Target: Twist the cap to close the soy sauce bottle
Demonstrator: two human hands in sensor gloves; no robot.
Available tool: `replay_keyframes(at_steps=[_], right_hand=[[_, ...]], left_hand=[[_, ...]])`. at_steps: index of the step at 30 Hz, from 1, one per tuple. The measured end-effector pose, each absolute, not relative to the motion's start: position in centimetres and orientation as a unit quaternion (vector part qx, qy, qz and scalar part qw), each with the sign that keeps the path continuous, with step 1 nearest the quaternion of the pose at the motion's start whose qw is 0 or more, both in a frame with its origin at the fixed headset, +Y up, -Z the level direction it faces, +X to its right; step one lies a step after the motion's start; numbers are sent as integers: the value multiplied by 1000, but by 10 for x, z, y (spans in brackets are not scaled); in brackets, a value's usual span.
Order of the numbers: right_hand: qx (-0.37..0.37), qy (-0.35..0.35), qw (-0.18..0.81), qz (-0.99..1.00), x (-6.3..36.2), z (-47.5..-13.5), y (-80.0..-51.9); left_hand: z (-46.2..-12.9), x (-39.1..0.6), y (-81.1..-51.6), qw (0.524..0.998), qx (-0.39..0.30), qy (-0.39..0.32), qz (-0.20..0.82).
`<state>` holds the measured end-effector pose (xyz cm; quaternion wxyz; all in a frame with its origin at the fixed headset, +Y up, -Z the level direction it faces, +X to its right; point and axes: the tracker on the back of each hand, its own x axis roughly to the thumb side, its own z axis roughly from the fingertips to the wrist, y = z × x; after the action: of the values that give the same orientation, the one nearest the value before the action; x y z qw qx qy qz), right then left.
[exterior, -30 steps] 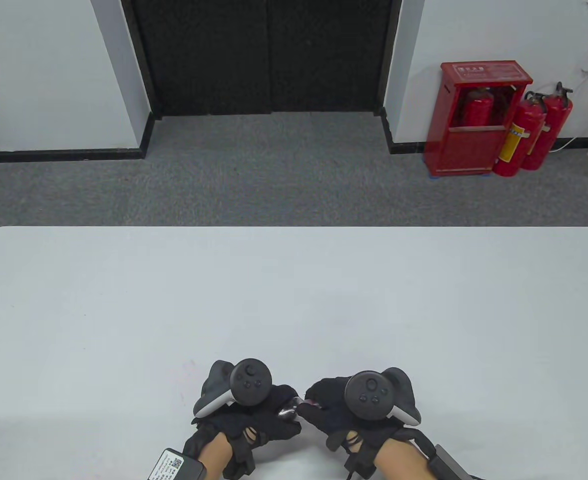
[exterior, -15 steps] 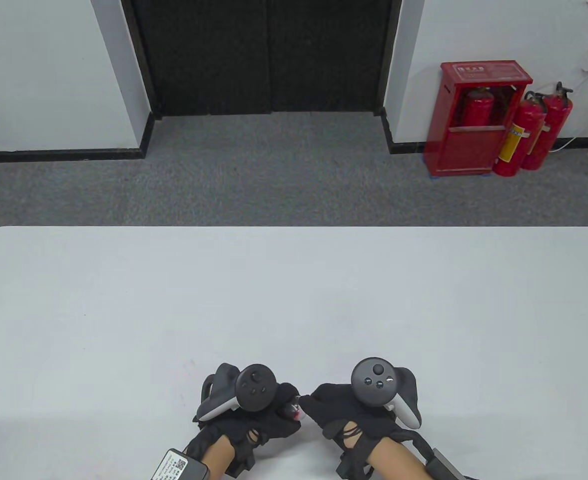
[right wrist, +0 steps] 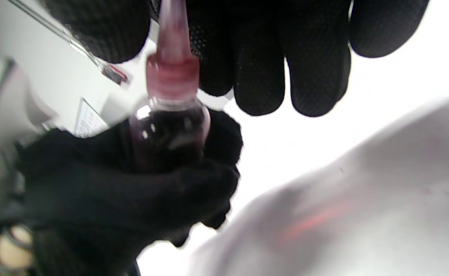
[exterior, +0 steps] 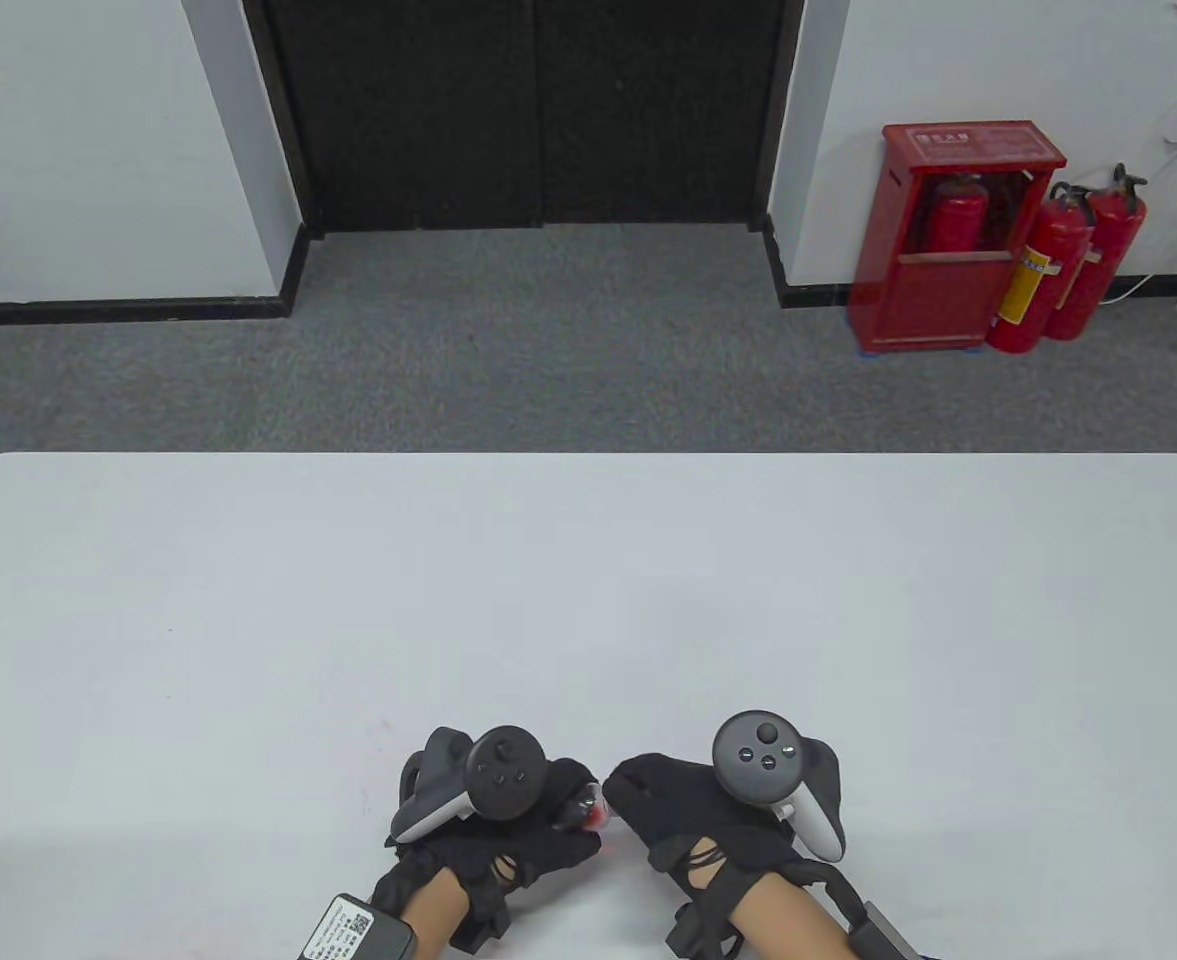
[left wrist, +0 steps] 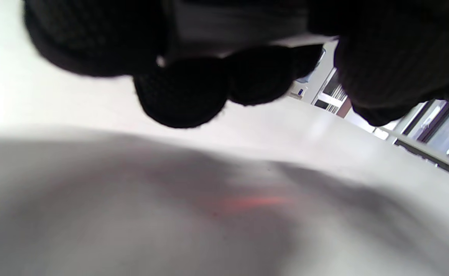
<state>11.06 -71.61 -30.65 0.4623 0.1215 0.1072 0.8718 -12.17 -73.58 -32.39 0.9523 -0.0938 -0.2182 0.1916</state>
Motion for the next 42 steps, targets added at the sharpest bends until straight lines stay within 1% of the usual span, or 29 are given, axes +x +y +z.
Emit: replay_keyframes(at_steps=[2,4,7,10,13,15,17,23,26,29,33,35,38,39,40,41,42], right_hand=[[113,93,475,868,121,-308,-711],[96,62,480,870,137,-312,-706],[82,43,455,886,153,-319,-708],[61,63,389,917,167,-329,-720],[25,108,345,932,178,-336,-735],[21,112,348,931,183,-339,-742],[27,104,376,920,186,-341,-746],[39,111,373,921,183,-341,-744],[54,102,373,921,179,-341,-740],[58,101,372,921,178,-340,-738],[52,129,377,916,180,-343,-740],[51,138,382,913,182,-344,-742],[47,145,390,908,184,-344,-742],[46,144,392,908,185,-344,-741],[45,144,392,907,185,-343,-741],[45,145,393,907,186,-343,-740],[46,145,393,907,185,-343,-739]], left_hand=[[-325,-124,-736,949,-100,-213,210],[-326,-126,-737,948,-100,-208,219],[-326,-127,-737,950,-100,-200,220],[-327,-127,-736,945,-103,-197,239],[-327,-127,-737,943,-104,-197,246],[-327,-126,-738,944,-104,-198,243],[-327,-125,-737,943,-107,-199,245],[-329,-130,-738,925,-121,-192,306],[-333,-134,-734,914,-109,-191,342],[-338,-138,-730,904,-98,-170,380],[-344,-135,-722,889,-80,-134,431],[-347,-130,-715,898,-65,-119,418],[-356,-119,-707,922,-66,-102,367],[-362,-115,-708,930,-64,-85,352],[-367,-111,-709,933,-69,-79,346],[-374,-105,-713,930,-98,-75,347],[-378,-102,-716,926,-112,-69,354]])
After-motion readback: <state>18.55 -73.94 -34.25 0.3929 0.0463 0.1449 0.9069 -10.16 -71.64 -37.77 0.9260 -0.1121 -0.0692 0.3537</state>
